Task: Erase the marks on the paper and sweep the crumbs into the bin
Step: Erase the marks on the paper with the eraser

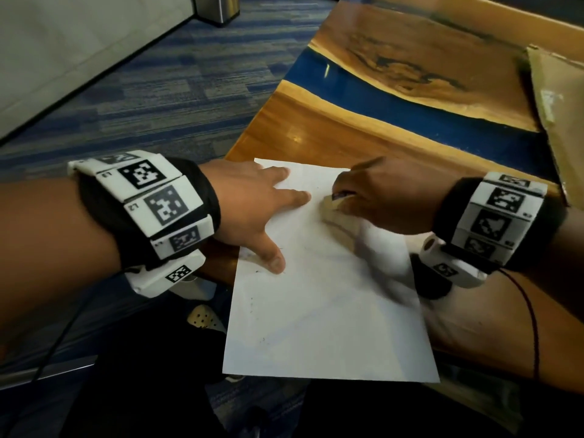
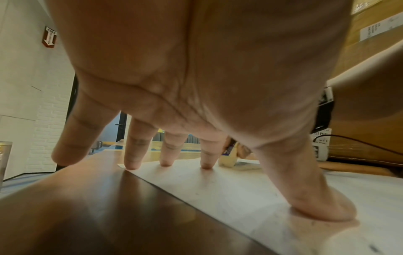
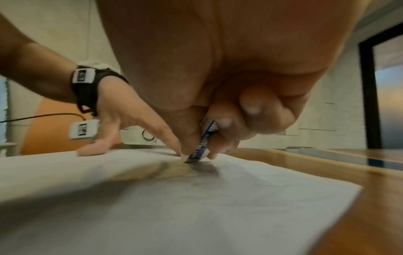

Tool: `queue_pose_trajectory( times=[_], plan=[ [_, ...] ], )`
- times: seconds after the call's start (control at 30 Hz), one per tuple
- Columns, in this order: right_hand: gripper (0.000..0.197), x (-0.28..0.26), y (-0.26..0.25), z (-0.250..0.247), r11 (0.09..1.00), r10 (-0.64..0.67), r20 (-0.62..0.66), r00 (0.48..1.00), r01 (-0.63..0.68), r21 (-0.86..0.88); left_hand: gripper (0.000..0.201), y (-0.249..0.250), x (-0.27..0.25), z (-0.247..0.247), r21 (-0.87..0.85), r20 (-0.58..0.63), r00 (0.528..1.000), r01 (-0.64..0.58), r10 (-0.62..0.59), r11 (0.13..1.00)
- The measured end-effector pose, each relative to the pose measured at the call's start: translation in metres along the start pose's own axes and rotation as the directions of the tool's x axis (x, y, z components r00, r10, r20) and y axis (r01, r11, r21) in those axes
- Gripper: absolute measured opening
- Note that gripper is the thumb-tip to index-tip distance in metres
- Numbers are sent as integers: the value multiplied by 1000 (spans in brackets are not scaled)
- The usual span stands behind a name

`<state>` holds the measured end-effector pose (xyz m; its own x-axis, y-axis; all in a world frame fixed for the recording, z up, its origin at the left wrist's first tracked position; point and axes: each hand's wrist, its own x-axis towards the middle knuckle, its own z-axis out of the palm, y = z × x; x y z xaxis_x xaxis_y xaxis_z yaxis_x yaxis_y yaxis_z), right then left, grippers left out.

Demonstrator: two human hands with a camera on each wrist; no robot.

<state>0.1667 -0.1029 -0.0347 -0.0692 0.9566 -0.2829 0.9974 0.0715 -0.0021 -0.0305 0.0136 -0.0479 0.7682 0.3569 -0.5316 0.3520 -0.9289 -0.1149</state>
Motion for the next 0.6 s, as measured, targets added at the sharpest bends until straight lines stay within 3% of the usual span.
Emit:
queue_pose_trajectory(
  times=[0.13, 0.17, 0.23, 0.3, 0.37, 0.43, 0.47, 0.6],
  plan=[
    [28, -14, -41, 12, 959, -273, 65, 960, 266, 102, 120, 0, 2, -1, 10, 10, 1000, 5, -6, 1000],
    [28, -13, -39, 10, 962, -261, 81, 962, 252, 103, 120, 0, 2, -2, 12, 6, 1000, 8, -8, 1000],
    [31, -2, -16, 2, 995, -69, 40, 997, 66, 73, 119, 1, 2, -2, 11, 4, 1000, 7, -7, 1000],
    [32, 0, 0, -1, 998, 60, -3, 998, -60, -10, 119, 1, 2, -2, 15, 14, 1000, 6, -6, 1000],
    [31, -5, -19, 4, 999, -35, -11, 999, 35, 12, 120, 0, 3, -2, 18, 15, 1000, 4, -4, 1000],
    [30, -12, -49, 10, 970, -233, 28, 972, 230, 73, 122, 0, 4, -2, 16, 7, 1000, 1, -1, 1000],
    [30, -12, -49, 11, 966, -247, 59, 967, 241, 90, 122, 0, 4, -3, 16, 5, 1000, 2, -2, 1000],
    [29, -1, -4, -1, 1000, -3, 11, 1000, 3, -22, 118, 2, 5, -4, 18, 21, 1000, -2, 2, 1000]
  ],
)
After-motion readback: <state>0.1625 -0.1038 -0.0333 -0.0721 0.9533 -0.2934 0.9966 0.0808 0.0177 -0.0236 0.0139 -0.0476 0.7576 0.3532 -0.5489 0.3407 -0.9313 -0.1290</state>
